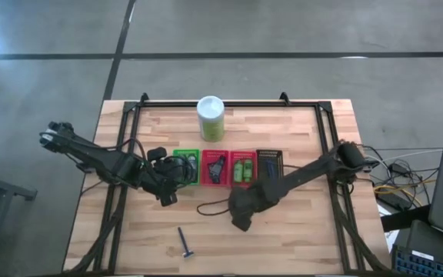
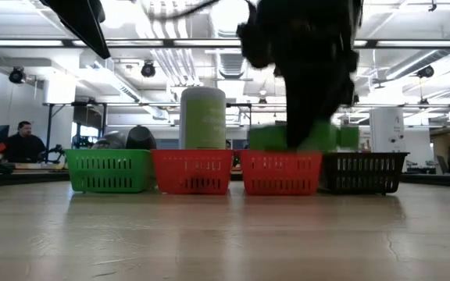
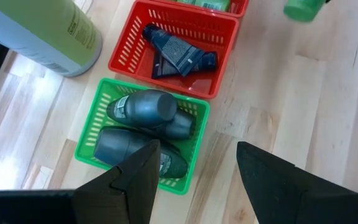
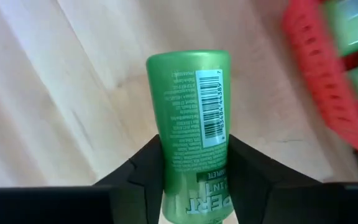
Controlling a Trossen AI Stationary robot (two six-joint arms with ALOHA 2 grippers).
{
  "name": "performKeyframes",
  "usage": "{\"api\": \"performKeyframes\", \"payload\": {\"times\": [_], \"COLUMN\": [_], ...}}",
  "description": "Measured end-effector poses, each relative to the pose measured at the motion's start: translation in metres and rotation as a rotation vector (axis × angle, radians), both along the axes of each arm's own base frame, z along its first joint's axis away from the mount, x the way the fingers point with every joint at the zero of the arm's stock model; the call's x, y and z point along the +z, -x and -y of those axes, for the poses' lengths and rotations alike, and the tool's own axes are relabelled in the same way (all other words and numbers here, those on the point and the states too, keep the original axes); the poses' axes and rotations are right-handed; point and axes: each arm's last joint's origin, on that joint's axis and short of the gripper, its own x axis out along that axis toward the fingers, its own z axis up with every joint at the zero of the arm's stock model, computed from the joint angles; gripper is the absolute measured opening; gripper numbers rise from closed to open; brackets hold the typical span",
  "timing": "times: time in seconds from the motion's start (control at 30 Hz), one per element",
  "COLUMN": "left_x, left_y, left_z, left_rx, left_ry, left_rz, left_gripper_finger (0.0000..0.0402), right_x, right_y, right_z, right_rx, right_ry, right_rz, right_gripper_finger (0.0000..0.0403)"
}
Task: Pick & Place Travel size toiletries
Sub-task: Put the green shampoo in the right red bin, then put the blue razor in the black bin
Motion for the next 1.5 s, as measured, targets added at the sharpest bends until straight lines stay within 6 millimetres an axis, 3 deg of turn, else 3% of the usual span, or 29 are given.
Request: {"api": "performKeyframes", "payload": {"times": [0.13,0.27,0.43,0.57,1.0,1.13,1.4,1.5], "left_x": [0.0,0.0,0.001,0.001,0.001,-0.004,-0.04,-0.057], "left_y": [0.0,0.0,-0.001,-0.001,0.0,0.004,0.017,0.019], "left_z": [0.0,0.0,0.0,0.0,0.0,0.0,0.01,0.024], "left_rx": [0.0,0.005,0.011,0.014,0.011,-0.058,-0.45,-0.656], "left_ry": [-0.001,-0.013,-0.02,-0.015,-0.003,0.014,0.136,0.174], "left_rz": [0.001,0.008,0.02,0.02,0.012,-0.069,-0.325,-0.311], "left_gripper_finger": [0.0218,0.0218,0.0218,0.0218,0.0218,0.0218,0.0218,0.0218], "right_x": [0.04,0.063,0.056,0.033,0.032,0.045,0.076,0.079], "right_y": [0.006,0.006,-0.004,-0.012,-0.01,-0.006,0.011,0.02], "right_z": [0.018,0.06,0.114,0.134,0.127,0.116,0.087,0.076], "right_rx": [-0.175,-0.462,-0.671,-0.736,-0.76,-0.674,-0.441,-0.35], "right_ry": [-0.004,-0.025,-0.087,-0.113,-0.107,-0.105,-0.088,-0.061], "right_rz": [0.131,0.221,0.203,0.127,0.101,0.13,0.188,0.152], "right_gripper_finger": [0.014,0.0162,0.017,0.0174,0.0279,0.0305,0.0334,0.0337]}}
